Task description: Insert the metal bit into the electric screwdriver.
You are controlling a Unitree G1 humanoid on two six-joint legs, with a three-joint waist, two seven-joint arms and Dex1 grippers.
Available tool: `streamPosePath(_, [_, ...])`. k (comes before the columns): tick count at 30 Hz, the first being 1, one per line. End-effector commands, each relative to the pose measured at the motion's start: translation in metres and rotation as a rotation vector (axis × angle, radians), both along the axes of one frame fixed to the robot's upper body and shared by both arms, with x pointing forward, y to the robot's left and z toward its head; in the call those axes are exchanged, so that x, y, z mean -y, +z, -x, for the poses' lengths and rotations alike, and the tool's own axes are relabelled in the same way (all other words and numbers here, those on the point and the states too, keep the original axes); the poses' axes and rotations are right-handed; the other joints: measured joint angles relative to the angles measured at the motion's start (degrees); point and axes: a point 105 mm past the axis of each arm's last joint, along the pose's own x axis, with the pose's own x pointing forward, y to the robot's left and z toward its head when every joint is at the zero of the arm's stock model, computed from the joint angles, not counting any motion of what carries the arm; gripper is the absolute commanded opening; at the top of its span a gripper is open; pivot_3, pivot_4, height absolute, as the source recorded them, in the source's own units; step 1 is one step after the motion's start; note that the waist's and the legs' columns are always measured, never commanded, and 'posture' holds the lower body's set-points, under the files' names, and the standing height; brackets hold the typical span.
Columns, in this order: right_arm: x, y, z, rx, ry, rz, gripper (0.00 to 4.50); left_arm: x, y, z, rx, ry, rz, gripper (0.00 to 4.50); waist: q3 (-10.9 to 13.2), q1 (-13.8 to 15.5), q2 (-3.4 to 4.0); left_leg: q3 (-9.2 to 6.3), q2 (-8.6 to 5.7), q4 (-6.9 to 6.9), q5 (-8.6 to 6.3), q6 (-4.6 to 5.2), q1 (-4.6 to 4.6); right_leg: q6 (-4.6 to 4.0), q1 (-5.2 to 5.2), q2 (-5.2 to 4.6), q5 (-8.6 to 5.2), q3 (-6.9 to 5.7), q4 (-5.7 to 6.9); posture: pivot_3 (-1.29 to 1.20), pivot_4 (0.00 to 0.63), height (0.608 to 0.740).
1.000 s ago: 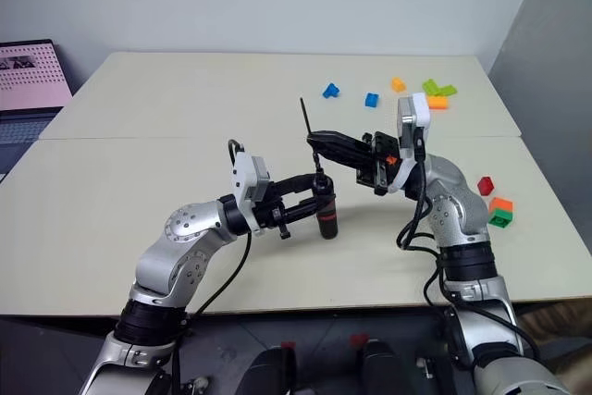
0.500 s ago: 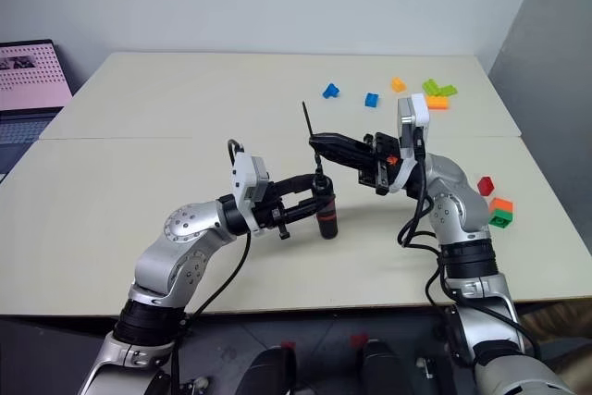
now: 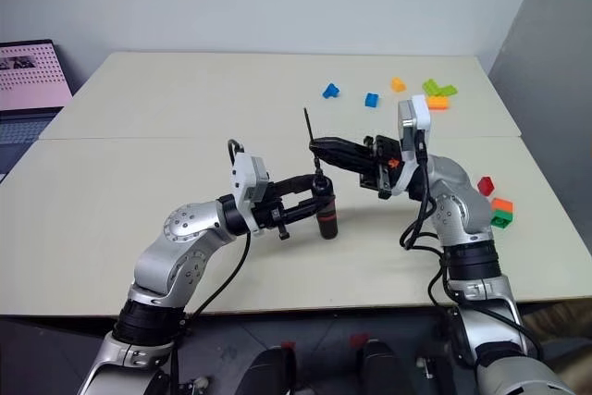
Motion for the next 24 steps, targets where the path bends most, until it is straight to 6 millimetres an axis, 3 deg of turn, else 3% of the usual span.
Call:
streamPosePath(1, [0.0,0.007,0.011,0.05,0.039,0.011,0.0,0.002,-0.002,0.005,-0.003,-0.024,-0.016,1.63,0.0,0.0,0.0,0.0,0.0,0.0,0.0,0.0,0.0,0.0,0.0,0.0,0.0,0.0,0.0,0.0,0.15,0.74])
streamPosePath(24, [-0.001,-0.001,0.001,0.017,0.058,0.173,0.0,0.005,-0.004,0.007,0.005,-0.045,-0.034,1.63,0.0,0.0,0.0,0.0,0.0,0.0,0.0,0.0,0.03,-0.03,0.04,0.0,-0.02,0.0,-0.03,0.0,0.15,0.74])
